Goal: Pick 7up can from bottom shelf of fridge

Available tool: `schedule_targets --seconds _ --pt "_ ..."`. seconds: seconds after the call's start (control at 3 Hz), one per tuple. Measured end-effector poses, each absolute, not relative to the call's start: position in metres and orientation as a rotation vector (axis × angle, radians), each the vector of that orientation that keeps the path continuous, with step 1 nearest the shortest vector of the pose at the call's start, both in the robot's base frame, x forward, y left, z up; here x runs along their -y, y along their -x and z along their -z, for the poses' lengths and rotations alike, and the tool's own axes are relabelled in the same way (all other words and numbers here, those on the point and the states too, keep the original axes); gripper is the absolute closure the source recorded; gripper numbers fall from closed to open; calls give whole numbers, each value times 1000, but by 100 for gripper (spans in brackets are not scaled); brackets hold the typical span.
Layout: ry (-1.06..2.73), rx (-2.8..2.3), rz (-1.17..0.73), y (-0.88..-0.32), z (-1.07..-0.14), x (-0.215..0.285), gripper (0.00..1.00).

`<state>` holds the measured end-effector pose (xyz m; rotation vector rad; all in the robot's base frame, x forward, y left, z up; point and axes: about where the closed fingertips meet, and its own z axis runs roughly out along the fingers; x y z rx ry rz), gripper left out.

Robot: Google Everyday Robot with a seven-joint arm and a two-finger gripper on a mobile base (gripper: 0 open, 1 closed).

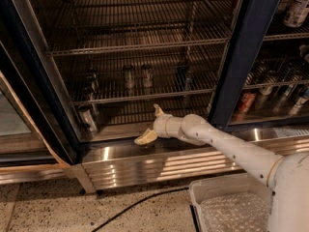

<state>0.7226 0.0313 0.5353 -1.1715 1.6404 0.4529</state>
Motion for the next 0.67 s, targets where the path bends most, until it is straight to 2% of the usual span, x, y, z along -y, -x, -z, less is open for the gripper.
schedule_targets --seconds 0.67 --pt "1129 -1572 -525 -760 -548 -75 0"
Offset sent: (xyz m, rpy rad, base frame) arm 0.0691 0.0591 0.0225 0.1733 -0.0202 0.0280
